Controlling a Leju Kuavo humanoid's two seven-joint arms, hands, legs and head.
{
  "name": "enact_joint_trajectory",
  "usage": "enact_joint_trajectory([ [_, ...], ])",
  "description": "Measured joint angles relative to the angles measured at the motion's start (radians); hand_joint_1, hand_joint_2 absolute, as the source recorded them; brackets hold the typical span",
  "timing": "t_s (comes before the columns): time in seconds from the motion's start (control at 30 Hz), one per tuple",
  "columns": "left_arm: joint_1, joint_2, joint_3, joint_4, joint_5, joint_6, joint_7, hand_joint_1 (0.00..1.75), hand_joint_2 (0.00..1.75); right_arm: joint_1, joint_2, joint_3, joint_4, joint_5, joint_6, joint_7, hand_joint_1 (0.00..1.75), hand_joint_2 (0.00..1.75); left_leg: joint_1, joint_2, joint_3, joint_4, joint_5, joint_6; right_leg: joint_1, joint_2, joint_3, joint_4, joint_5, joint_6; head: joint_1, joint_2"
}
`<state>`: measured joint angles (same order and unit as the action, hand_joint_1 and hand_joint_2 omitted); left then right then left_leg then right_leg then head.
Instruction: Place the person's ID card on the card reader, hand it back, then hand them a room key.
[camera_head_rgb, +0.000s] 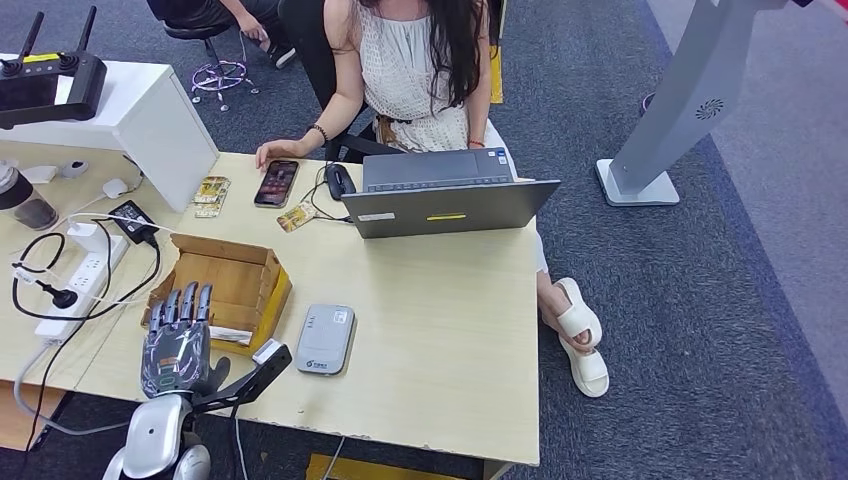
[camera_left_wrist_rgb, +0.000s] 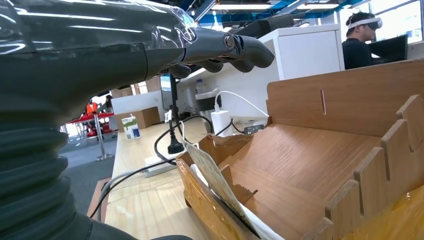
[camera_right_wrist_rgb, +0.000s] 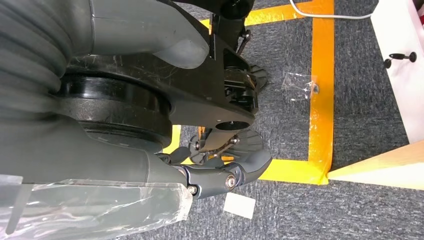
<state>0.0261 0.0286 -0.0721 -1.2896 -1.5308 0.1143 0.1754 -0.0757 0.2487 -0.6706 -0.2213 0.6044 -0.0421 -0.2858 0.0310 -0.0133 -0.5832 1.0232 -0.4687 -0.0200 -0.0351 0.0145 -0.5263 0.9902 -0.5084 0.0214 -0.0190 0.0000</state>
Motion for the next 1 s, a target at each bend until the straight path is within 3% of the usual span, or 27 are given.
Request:
enact_joint_trajectory([
  [0.2, 0.000, 0.000, 0.000, 0.007, 0.004, -0.004, -0.008, 0.00, 1.75, 0.000, 0.000, 0.000, 0.000, 0.002, -0.001, 0.000, 0.00, 1.75, 0.000, 0.000, 0.000, 0.000, 0.000, 0.000, 0.000, 0.000, 0.000, 0.000, 0.000, 0.000, 0.000, 0.000],
  [0.33, 0.000, 0.000, 0.000, 0.011, 0.007, -0.005, -0.009, 1.75, 1.75, 0.000, 0.000, 0.000, 0.000, 0.002, -0.001, 0.000, 0.00, 1.75, 0.000, 0.000, 0.000, 0.000, 0.000, 0.000, 0.000, 0.000, 0.000, 0.000, 0.000, 0.000, 0.000, 0.000],
  [1.0, -0.001, 0.001, 0.000, 0.019, 0.046, -0.017, -0.033, 1.75, 1.75, 0.000, 0.000, 0.000, 0.000, 0.010, -0.013, 0.003, 0.00, 1.75, 0.000, 0.000, 0.000, 0.000, 0.000, 0.000, 0.000, 0.000, 0.000, 0.000, 0.000, 0.000, 0.000, 0.000],
])
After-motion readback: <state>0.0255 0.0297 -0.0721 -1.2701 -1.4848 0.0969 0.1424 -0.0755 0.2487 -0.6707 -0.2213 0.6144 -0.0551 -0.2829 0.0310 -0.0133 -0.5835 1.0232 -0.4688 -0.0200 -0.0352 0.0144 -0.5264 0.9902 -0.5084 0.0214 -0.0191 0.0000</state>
